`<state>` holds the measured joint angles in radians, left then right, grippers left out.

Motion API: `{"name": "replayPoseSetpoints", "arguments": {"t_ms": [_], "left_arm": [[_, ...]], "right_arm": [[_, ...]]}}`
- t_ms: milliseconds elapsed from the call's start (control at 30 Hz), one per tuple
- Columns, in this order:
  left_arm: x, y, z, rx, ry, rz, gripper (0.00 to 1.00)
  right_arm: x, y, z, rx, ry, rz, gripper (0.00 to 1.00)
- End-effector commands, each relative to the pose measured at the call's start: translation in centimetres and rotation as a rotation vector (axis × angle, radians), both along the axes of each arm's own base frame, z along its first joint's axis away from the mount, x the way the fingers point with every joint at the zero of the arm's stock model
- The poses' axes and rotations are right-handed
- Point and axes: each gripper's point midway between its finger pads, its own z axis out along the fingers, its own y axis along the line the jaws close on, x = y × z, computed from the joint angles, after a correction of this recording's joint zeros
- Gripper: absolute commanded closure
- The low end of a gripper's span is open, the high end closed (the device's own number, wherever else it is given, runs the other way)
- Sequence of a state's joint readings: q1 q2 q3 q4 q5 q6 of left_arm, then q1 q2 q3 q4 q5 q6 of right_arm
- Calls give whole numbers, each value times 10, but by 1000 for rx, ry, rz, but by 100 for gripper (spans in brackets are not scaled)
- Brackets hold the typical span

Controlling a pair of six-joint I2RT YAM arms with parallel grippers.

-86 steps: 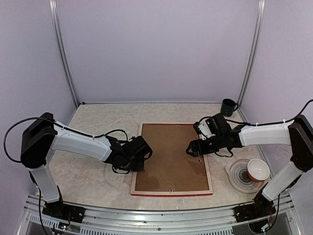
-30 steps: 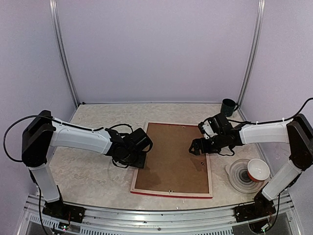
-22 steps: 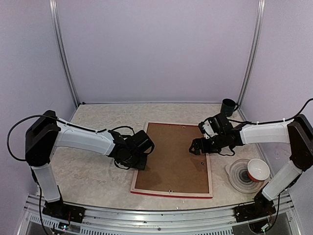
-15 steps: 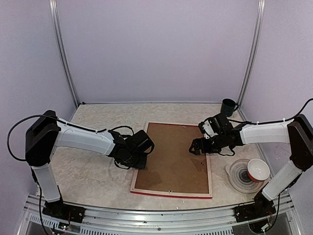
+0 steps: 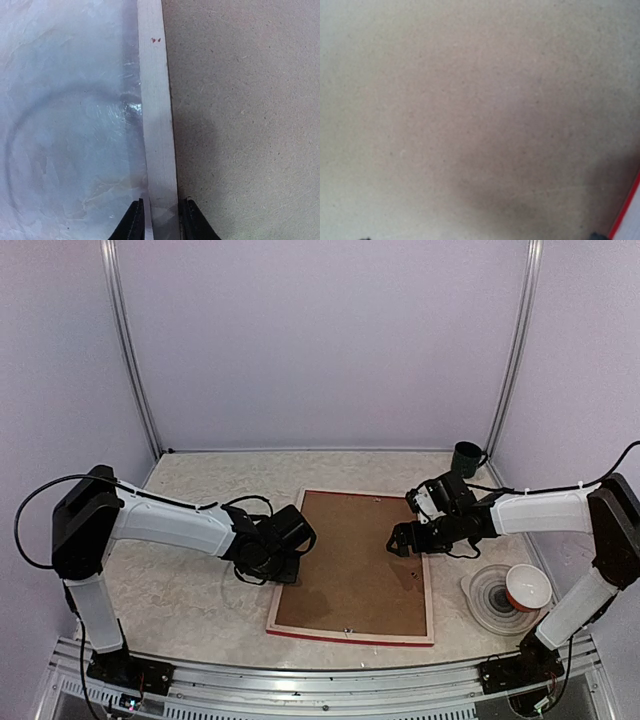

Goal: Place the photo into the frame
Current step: Press the fastener onto the backboard.

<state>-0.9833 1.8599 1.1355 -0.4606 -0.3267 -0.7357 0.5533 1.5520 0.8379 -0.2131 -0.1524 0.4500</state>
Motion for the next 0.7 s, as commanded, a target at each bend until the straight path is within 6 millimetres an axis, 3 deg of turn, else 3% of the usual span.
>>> {"name": "replayPoseSetpoints", "arguments": {"t_ms": [0, 200, 433, 667], "left_arm": [[12, 4, 25, 0, -60, 39, 69], [9, -6, 32, -95, -35, 71, 63], [-8, -12, 2, -128, 85, 101, 63], [-11, -6, -21, -83, 188, 165, 67]], "right_arm": [[4, -5, -4, -13, 5, -17, 6], [4, -11, -7, -21, 3, -58, 5], [3, -23, 12, 1, -47, -136, 5], [1, -36, 32, 4, -104, -195, 5]]}}
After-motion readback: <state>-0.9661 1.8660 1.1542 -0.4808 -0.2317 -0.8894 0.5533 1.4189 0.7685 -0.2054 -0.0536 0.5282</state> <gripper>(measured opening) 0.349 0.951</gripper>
